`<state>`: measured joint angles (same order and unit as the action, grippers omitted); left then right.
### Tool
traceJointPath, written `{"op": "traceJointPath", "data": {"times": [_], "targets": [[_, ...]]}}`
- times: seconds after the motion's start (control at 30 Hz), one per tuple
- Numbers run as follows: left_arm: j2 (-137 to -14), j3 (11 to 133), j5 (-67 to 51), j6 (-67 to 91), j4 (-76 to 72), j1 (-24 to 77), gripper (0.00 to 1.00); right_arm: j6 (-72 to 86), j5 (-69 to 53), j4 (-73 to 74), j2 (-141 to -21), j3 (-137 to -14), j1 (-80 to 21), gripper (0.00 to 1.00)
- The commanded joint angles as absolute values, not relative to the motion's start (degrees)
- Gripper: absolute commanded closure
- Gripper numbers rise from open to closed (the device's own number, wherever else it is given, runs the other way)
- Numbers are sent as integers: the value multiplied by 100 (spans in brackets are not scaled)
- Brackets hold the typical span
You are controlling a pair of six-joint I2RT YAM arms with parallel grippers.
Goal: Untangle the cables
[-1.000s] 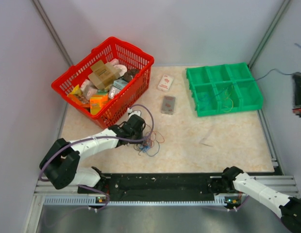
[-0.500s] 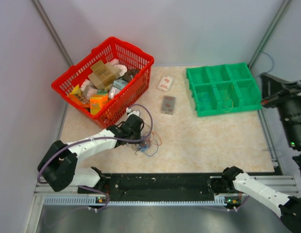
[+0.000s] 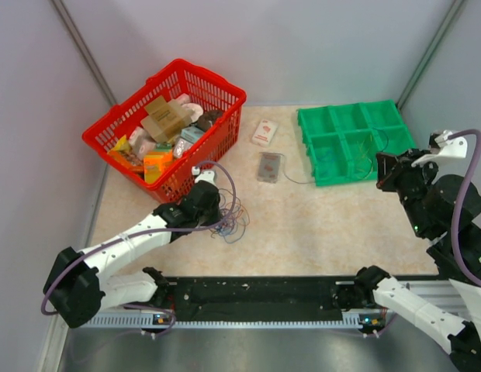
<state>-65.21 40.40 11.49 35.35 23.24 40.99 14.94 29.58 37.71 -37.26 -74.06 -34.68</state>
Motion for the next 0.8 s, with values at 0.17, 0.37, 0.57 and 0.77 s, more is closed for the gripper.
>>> {"op": "traceJointPath", "data": {"times": [0.17,0.37,0.57,0.77], "targets": [[-6495,4280,1266,3375,2338,4078,91,1625,2866,3973,-3867,-7349,-3454,100],[-6451,4184,1196,3472,2294,4078,91,2451,2234,3955,-4218,-6382,-3454,100],[-6442,4166,1187,3437,2294,4069,91,3074,1951,4121,-4842,-6012,-3306,100],[-6320,4113,1151,3480,2242,4069,91,3911,136,4492,-5544,-4925,-2015,100]]}}
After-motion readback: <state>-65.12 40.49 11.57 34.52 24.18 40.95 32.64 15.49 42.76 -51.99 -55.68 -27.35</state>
